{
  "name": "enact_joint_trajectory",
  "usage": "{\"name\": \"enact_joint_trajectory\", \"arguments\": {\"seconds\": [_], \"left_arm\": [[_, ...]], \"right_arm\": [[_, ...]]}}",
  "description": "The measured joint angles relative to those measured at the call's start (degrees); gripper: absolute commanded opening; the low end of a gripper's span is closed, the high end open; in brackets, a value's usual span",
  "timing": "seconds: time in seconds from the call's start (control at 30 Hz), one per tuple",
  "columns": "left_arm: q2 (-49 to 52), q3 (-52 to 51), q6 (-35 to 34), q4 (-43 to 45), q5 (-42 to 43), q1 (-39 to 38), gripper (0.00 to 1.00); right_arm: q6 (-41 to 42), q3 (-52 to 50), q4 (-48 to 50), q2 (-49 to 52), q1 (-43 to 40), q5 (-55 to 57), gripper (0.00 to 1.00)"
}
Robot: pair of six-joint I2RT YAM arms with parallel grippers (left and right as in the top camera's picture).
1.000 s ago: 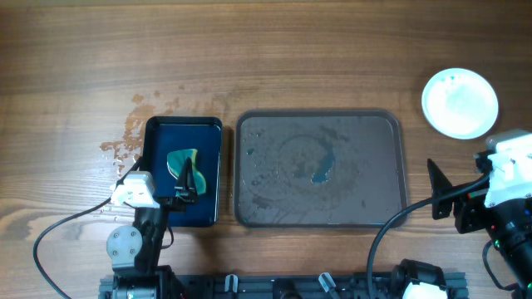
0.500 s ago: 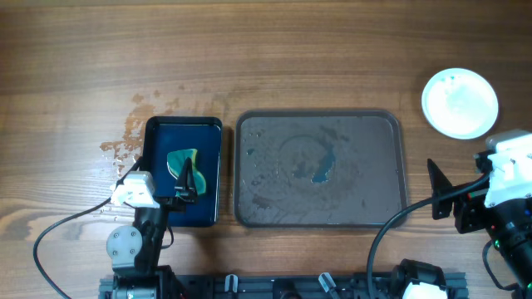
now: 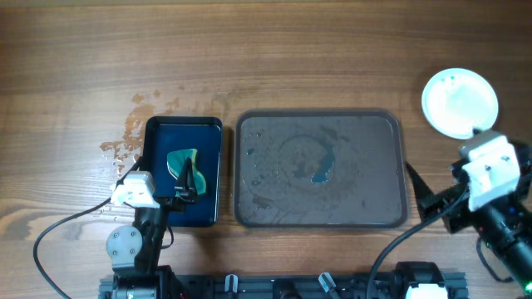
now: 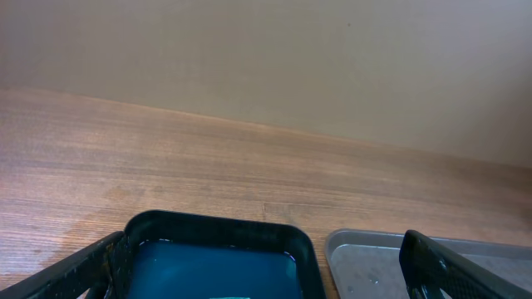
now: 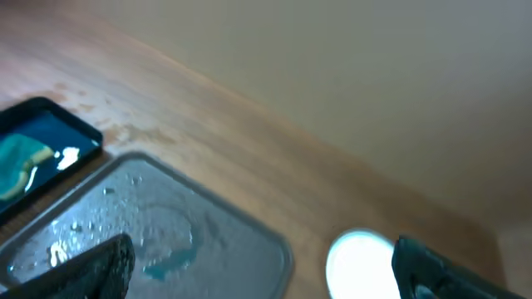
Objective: Clean dirty plates on tray and stack at the side
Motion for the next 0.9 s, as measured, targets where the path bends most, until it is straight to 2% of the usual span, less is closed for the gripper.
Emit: {"name": "enact_joint_trajectory", "arguments": {"seconds": [0.07, 0.17, 0.5, 0.73, 0.9], "left_arm": [[0.0, 0.0, 0.0, 0.0, 0.0, 0.0, 1.0], [0.0, 0.0, 0.0, 0.0, 0.0, 0.0, 1.0], [0.0, 0.0, 0.0, -0.1, 0.0, 0.0, 1.0], [0.0, 0.0, 0.0, -0.1, 0.0, 0.0, 1.0], [0.0, 0.0, 0.0, -0.1, 0.0, 0.0, 1.0]], "right_arm": [[-0.7, -3.3, 6.3, -1.2, 1.8, -1.0, 1.0], [-1.1, -14.1, 18.8, -5.9, 2.4, -4.5, 1.0], [-1.6, -63.6, 54.7, -30.9, 2.4, -14.7, 1.0], [6.0, -75.8, 71.4, -36.2, 2.3, -15.0, 1.0], [19.9, -78.8, 74.3, -38.3, 1.4, -4.1, 1.0]]}}
